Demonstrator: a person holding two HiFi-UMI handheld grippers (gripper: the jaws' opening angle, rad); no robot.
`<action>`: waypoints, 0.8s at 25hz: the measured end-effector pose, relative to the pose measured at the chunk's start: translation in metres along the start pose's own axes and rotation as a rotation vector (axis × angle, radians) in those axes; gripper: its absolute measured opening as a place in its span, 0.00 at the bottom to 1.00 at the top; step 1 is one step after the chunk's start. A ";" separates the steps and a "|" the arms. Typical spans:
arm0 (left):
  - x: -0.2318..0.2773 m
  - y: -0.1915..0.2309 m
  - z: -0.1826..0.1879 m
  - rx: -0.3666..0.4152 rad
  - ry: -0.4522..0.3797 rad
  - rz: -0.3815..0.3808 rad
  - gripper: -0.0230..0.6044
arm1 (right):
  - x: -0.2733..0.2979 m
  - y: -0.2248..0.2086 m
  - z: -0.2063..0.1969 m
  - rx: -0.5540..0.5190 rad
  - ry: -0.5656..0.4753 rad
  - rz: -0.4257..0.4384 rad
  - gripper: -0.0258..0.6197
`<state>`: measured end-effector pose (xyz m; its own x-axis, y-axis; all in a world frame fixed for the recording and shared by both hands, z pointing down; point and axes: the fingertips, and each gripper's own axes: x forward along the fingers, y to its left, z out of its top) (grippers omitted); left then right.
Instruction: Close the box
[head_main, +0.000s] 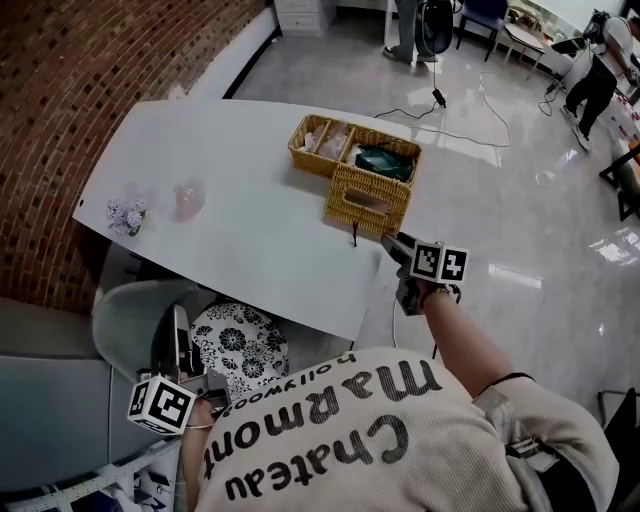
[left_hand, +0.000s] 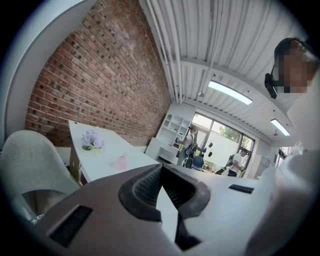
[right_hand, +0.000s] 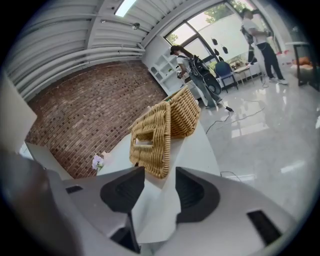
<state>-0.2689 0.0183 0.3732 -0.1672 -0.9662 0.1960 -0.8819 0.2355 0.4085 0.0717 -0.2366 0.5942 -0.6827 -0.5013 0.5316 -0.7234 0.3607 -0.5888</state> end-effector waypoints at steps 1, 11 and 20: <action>-0.001 0.001 0.000 0.000 0.000 0.003 0.04 | 0.002 0.000 0.000 0.007 -0.001 0.006 0.35; -0.001 0.001 -0.003 -0.005 0.005 -0.004 0.04 | -0.002 0.018 0.004 0.054 -0.022 0.055 0.34; 0.003 -0.009 -0.011 -0.010 0.015 -0.049 0.04 | -0.022 0.035 0.013 0.154 -0.034 0.063 0.35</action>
<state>-0.2570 0.0149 0.3799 -0.1174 -0.9748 0.1895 -0.8844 0.1895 0.4265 0.0631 -0.2231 0.5543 -0.7207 -0.5086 0.4711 -0.6528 0.2689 -0.7082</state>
